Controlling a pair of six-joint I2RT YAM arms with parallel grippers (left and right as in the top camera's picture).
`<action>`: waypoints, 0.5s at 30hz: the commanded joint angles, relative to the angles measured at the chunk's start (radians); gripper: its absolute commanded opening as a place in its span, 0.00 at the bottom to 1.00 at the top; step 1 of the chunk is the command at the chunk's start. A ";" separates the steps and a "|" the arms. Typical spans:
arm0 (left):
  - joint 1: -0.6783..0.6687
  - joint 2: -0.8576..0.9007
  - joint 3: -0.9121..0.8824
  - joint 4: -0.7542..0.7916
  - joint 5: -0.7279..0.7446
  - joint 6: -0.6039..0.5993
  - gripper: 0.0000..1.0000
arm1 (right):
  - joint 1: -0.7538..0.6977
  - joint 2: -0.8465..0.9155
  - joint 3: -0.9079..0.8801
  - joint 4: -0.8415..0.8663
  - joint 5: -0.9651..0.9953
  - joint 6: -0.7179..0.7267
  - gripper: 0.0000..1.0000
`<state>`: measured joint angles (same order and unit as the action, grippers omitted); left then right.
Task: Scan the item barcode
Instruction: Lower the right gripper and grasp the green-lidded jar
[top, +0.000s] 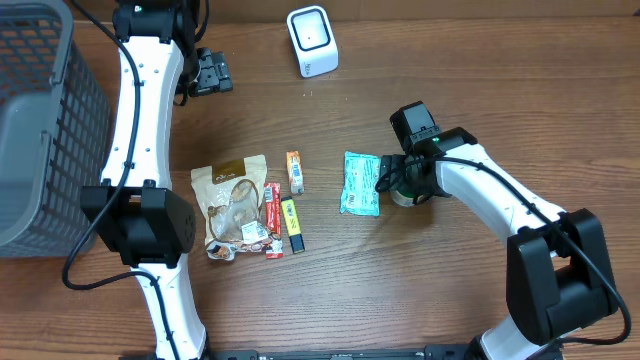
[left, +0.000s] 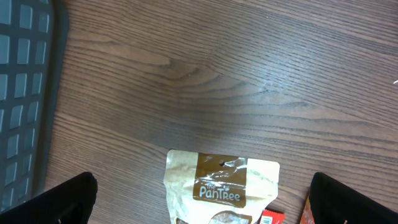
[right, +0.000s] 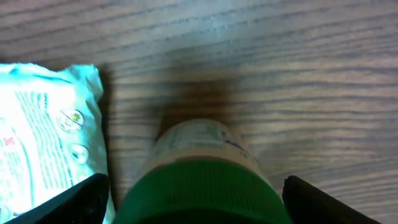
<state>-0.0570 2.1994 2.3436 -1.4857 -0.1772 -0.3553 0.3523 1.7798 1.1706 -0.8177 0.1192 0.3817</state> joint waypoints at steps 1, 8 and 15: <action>0.002 -0.008 0.001 0.001 -0.013 0.023 1.00 | -0.006 0.007 -0.007 0.009 0.012 0.007 0.90; 0.002 -0.008 0.001 0.001 -0.013 0.023 1.00 | -0.006 0.007 -0.021 0.021 0.016 0.006 0.90; 0.002 -0.008 0.001 0.001 -0.013 0.023 1.00 | -0.006 0.006 -0.057 0.073 0.066 0.003 0.88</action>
<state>-0.0570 2.1994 2.3436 -1.4857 -0.1772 -0.3553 0.3523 1.7798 1.1206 -0.7528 0.1390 0.3813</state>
